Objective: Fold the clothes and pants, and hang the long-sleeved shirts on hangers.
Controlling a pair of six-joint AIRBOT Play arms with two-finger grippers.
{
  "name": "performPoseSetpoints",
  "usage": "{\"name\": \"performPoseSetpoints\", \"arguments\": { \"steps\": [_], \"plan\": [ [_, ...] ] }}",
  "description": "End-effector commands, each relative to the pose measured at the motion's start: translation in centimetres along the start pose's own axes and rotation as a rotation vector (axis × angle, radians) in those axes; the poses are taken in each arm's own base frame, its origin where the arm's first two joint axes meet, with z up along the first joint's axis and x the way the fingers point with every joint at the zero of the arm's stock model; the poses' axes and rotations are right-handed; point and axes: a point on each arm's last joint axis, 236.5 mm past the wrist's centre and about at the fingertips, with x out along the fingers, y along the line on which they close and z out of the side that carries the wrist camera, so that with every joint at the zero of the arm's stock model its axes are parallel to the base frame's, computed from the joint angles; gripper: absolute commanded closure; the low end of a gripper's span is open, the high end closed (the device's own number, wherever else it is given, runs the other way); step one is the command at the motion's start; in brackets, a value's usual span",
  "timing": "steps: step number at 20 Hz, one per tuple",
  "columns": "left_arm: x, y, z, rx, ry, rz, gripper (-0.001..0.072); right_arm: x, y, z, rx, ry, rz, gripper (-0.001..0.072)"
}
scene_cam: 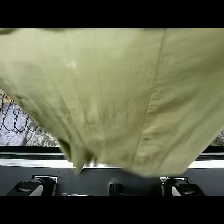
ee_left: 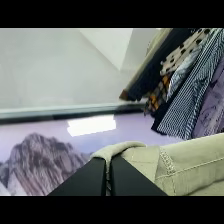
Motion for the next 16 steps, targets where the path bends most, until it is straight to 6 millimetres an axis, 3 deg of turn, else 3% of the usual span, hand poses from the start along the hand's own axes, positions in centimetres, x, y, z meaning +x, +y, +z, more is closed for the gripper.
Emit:
{"name": "performPoseSetpoints", "arguments": {
  "steps": [1, 2, 7, 10, 13, 16],
  "plan": [
    [6.5, 4.0, -5.1, -0.079, 0.186, 0.038, 0.0691, 7.8, -2.7, -6.9, 0.059, 0.241, -0.041, 0.0685],
    [9.5, 5.9, -7.9, -0.117, 0.269, 0.056, 0.0691, 10.8, -3.7, -10.0, 0.087, 0.335, -0.053, 0.0685],
    [23.4, 15.0, -22.8, -0.275, 0.579, 0.140, 0.0691, 24.4, -7.4, -29.6, 0.230, 0.770, -0.060, 0.0684],
    [29.1, 18.7, -30.5, -0.308, 0.650, 0.176, 0.0690, 31.0, -7.6, -39.4, 0.396, 0.840, -0.017, 0.0684],
    [31.5, 20.1, -37.1, -0.345, 0.745, 0.195, 0.0691, 34.1, -7.9, -46.7, 0.527, 0.888, -0.014, 0.0678],
    [31.9, 19.6, -40.5, -0.366, 0.818, 0.194, 0.0684, 33.6, -7.8, -50.0, 0.563, 0.970, -0.023, 0.0618]
  ]
}}
